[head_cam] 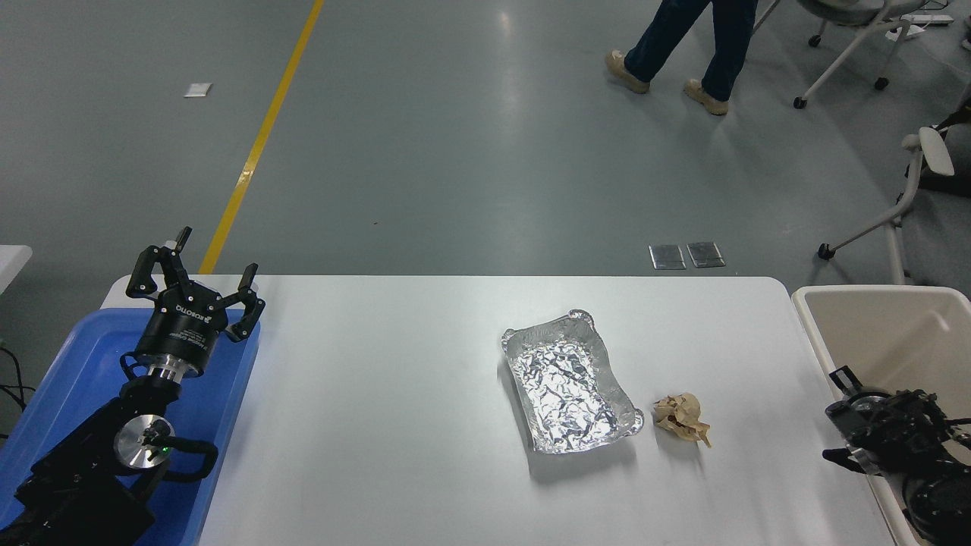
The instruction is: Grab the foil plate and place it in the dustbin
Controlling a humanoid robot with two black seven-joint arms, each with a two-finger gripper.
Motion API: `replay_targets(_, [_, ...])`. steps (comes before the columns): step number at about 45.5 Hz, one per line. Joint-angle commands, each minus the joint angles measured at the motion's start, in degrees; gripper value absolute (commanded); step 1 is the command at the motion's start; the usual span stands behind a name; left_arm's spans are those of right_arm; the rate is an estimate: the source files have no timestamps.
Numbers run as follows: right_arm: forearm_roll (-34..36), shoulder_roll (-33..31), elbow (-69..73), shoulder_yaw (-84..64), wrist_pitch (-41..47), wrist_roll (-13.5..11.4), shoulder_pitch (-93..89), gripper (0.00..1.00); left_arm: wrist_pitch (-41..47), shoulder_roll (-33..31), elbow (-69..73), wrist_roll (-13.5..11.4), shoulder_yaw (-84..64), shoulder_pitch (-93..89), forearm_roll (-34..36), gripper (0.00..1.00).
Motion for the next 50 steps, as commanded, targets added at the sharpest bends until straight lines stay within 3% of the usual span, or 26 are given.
replay_targets(1, [0.0, 0.1, 0.0, 0.0, -0.1, 0.0, -0.2, 0.0, 0.0, 0.0, 0.0, 0.0, 0.0, 0.0, 0.1, 0.98])
replay_targets(50, [0.1, 0.1, 0.0, 0.1, -0.2, -0.1, -1.1, 0.0, 0.0, 0.0, 0.0, 0.0, 0.0, 0.0, 0.0, 0.98])
